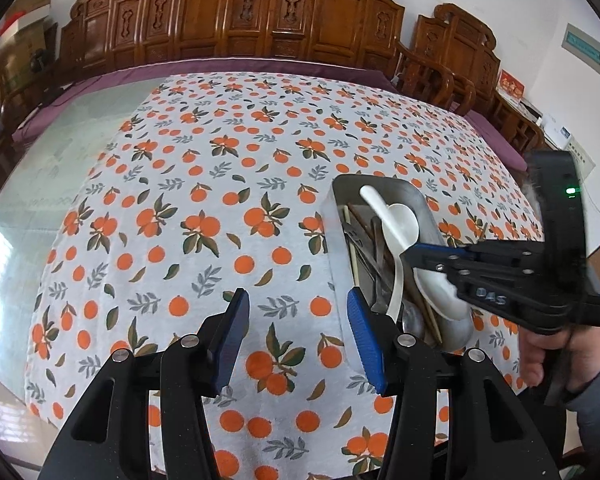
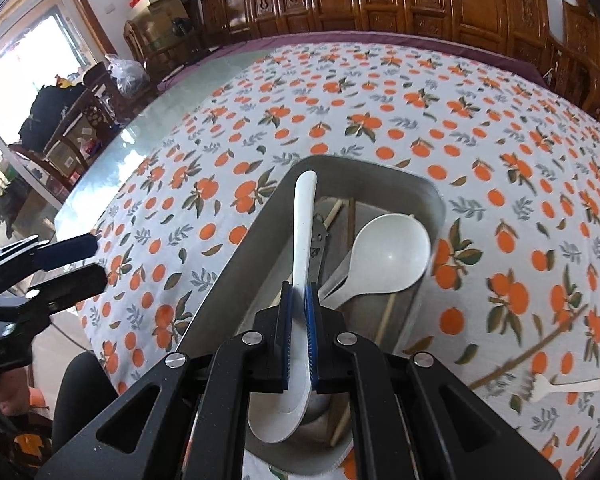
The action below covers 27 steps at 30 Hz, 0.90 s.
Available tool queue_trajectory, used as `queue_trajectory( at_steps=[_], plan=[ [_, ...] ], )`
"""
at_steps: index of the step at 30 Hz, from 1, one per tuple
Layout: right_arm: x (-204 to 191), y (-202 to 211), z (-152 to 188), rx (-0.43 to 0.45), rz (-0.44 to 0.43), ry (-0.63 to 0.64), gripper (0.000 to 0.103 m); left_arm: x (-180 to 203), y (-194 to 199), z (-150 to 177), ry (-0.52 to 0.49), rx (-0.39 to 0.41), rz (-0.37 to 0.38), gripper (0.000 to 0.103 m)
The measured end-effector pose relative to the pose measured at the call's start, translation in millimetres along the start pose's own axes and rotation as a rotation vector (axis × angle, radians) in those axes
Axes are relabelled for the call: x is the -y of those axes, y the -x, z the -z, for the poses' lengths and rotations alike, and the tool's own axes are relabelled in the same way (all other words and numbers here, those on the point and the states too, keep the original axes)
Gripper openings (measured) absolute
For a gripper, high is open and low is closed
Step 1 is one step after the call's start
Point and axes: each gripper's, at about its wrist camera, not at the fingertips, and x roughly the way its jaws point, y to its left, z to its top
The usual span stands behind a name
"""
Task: Organize utensils
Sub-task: 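Lower the second white plastic spoon into the silver tray and open the right gripper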
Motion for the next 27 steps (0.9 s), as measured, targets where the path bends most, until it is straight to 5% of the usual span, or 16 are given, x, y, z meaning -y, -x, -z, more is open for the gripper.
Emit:
queue_trajectory(
  at_steps=[8, 10, 18, 27],
  plan=[
    [-4, -10, 3, -0.014, 0.011, 0.01, 0.01, -3, 6, 0, 0.007, 0.005, -0.009, 0.048],
    [-3, -8, 5, -0.008, 0.008, 0.01, 0.01, -3, 7, 0, 0.008, 0.009, -0.013, 0.077],
    [9, 36, 14, 0.078, 0.019, 0.019, 0.01, 12, 14, 0, -0.008, 0.042, 0.021, 0.087],
    [58, 107, 46, 0.16, 0.095, 0.014, 0.016, 53, 14, -5, -0.062, 0.048, 0.063, 0.088]
  ],
)
